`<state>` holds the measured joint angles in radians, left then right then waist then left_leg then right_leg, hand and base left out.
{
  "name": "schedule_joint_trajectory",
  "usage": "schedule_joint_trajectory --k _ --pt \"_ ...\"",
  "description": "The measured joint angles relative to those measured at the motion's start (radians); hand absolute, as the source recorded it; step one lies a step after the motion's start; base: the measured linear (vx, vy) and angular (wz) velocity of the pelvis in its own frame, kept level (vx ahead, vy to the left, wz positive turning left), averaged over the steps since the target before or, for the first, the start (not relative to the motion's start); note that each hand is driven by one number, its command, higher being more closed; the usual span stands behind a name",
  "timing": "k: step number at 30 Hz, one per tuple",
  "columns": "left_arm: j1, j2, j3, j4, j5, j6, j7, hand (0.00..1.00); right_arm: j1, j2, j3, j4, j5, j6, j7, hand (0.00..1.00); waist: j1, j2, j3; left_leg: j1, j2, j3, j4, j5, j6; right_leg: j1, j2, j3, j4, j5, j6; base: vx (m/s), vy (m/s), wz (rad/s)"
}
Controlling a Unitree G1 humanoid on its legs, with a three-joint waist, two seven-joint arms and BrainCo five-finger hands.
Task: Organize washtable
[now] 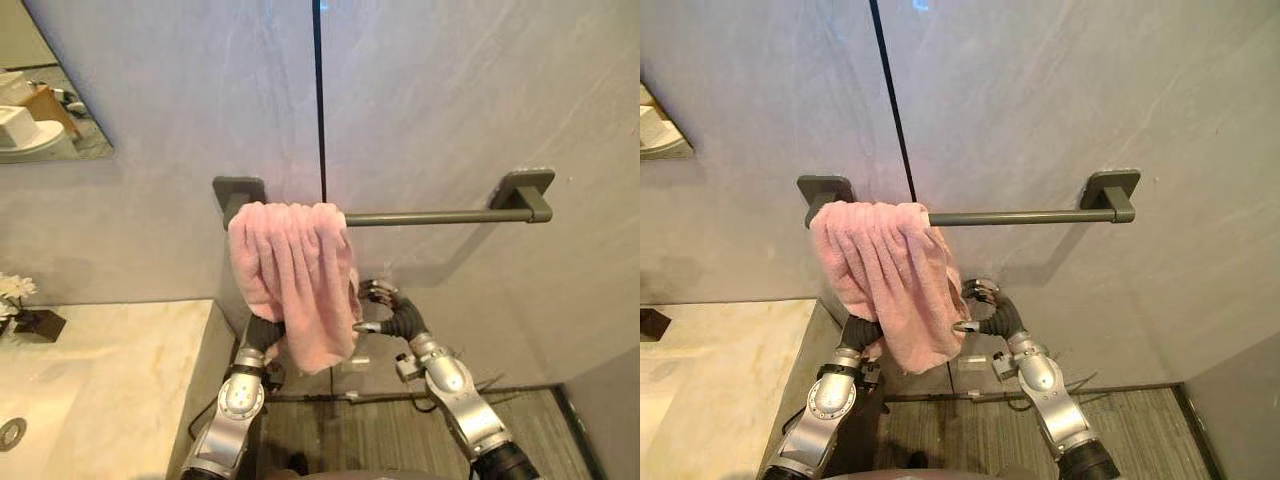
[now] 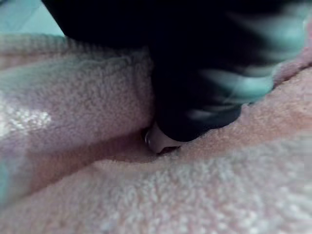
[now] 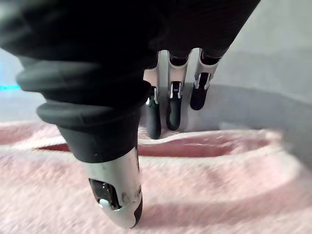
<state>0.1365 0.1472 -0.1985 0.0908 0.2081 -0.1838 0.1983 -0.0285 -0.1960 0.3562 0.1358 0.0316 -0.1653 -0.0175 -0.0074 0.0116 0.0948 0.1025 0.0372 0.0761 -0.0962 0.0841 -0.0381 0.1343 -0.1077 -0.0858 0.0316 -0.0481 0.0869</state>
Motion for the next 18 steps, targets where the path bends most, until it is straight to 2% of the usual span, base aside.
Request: schedule_joint_trajectory --k 4,5,18 --pt "0.0 -0.007 -0.008 0.009 0.0 0.0 0.001 1.0 -0.034 0.028 0.047 0.026 0.008 -0.009 0.001 0.0 0.016 0.005 -0.007 -0.004 0.0 -0.016 -0.006 0.004 -0.003 0.0 0.0 -0.015 0.001 -0.002 0.0 -0.06 -0.016 0.15" --pt "0.0 -0.007 -0.009 0.019 -0.001 -0.001 0.001 1.0 -0.041 0.038 0.052 0.053 0.011 -0.013 0.002 1.0 0.02 0.004 -0.013 -0.006 0.0 -0.024 -0.006 0.005 -0.004 0.001 0.0 -0.023 0.001 -0.005 -0.002 -0.04 -0.012 0.14" --pt "0.001 -0.007 -0.027 0.04 -0.007 -0.001 0.006 1.0 -0.085 0.051 0.071 0.138 -0.002 -0.015 -0.001 1.0 0.025 -0.011 -0.027 -0.02 0.001 -0.05 -0.006 0.017 -0.005 0.002 0.002 -0.048 0.0 -0.005 -0.003 -0.01 -0.012 0.06"
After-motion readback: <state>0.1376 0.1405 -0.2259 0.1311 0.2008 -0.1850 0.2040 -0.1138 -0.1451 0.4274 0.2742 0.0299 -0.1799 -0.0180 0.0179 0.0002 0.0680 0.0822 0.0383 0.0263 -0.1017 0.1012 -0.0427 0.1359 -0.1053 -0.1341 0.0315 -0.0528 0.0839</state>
